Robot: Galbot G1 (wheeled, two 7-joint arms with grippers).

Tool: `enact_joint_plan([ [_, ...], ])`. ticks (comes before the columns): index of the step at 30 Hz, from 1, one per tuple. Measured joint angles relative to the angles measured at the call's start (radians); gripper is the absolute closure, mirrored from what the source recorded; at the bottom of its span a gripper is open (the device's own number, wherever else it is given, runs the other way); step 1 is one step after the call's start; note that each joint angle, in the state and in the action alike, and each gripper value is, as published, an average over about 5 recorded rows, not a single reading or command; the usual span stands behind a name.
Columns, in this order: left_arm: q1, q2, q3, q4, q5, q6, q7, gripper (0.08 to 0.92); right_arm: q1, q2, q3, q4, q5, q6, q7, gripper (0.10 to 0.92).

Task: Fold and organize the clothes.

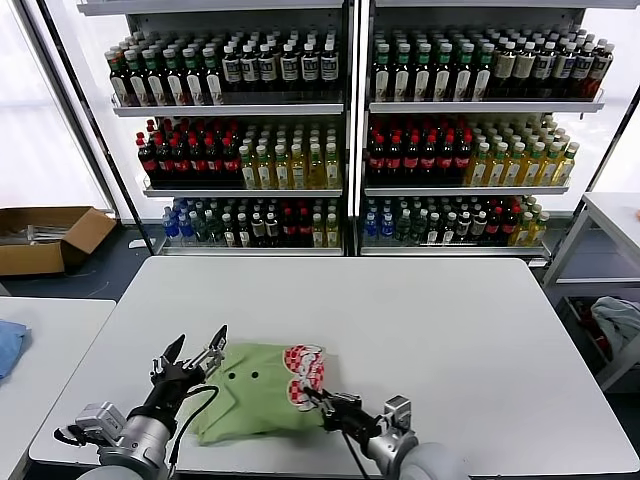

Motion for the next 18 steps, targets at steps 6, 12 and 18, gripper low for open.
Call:
enact_joint_plan([
  [6, 0.000, -0.013, 0.005, -0.003, 0.005, 0.000, 0.001, 0.177, -0.070, -0.068, 0.105, 0.047, -0.050, -0.011, -0.010, 0.886],
  [12, -0.006, -0.024, 0.013, 0.006, 0.012, 0.000, -0.001, 0.177, -0.130, -0.098, 0.187, 0.075, -0.115, 0.015, -0.007, 0.836],
  [18, 0.002, -0.028, 0.009, 0.003, 0.011, 0.002, -0.005, 0.177, -0.182, -0.122, 0.260, 0.106, -0.147, 0.050, 0.004, 0.665],
])
